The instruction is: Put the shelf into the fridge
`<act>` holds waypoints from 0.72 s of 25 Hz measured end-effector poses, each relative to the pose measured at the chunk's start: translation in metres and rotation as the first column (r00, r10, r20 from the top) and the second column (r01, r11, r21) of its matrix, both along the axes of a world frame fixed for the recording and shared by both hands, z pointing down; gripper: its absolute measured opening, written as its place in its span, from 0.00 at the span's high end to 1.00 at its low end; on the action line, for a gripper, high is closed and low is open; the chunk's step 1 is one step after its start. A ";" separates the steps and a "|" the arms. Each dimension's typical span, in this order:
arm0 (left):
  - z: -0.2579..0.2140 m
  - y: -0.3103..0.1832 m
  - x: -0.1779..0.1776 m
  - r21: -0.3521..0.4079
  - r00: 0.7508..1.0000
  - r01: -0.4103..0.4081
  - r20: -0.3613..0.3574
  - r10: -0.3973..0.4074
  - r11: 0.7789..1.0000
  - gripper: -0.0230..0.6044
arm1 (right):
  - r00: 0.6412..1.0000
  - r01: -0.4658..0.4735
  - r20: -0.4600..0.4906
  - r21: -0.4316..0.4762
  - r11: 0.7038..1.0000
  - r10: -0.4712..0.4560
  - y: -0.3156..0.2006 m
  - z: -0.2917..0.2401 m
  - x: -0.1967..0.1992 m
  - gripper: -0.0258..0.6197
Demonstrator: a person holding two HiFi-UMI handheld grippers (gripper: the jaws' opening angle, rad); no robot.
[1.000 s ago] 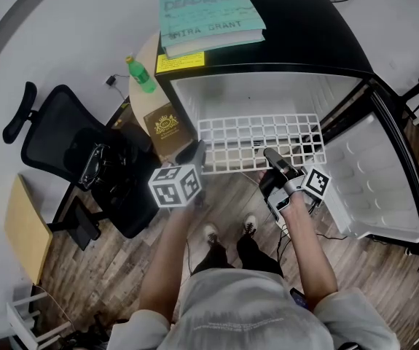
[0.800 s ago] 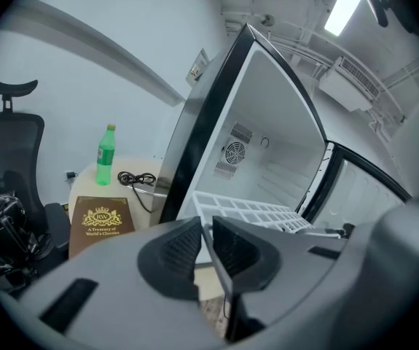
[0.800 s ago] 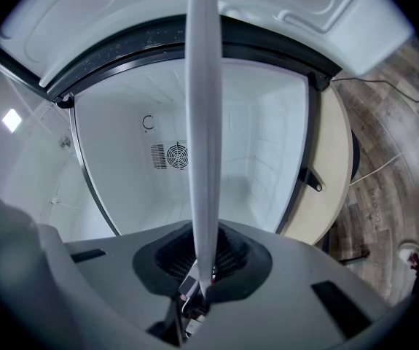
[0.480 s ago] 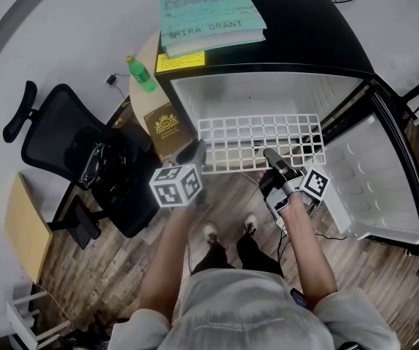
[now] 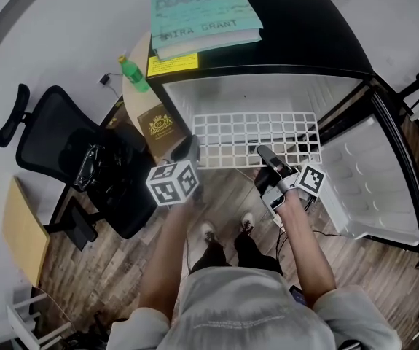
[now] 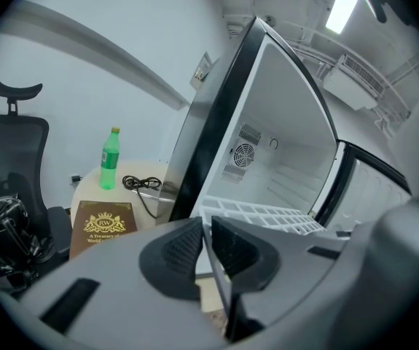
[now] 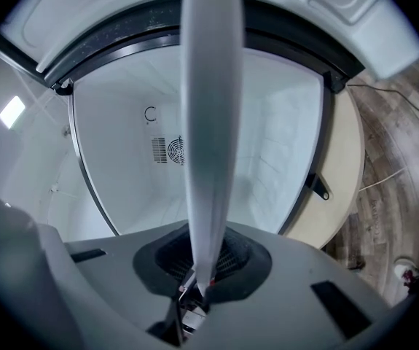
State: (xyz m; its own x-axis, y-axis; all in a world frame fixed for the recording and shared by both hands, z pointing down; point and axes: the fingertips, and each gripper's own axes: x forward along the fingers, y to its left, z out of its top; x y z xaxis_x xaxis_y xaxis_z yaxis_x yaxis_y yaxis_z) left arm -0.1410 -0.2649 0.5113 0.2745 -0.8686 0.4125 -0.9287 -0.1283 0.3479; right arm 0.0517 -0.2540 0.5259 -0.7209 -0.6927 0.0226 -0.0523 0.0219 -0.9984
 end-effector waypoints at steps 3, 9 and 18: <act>0.001 0.001 0.000 0.004 1.000 0.004 0.016 -0.004 1.000 0.90 | 0.999 0.042 -0.025 0.020 0.999 -0.041 0.000 0.000 -0.002 0.91; 0.000 0.002 0.002 0.016 1.000 -0.006 0.025 0.006 1.000 0.90 | 0.994 0.094 -0.051 0.035 0.995 -0.092 -0.006 0.001 0.000 0.90; -0.002 0.003 0.003 0.033 0.999 -0.032 0.034 0.031 0.999 0.90 | 0.994 0.107 -0.026 0.034 0.994 -0.106 -0.013 -0.002 0.000 0.90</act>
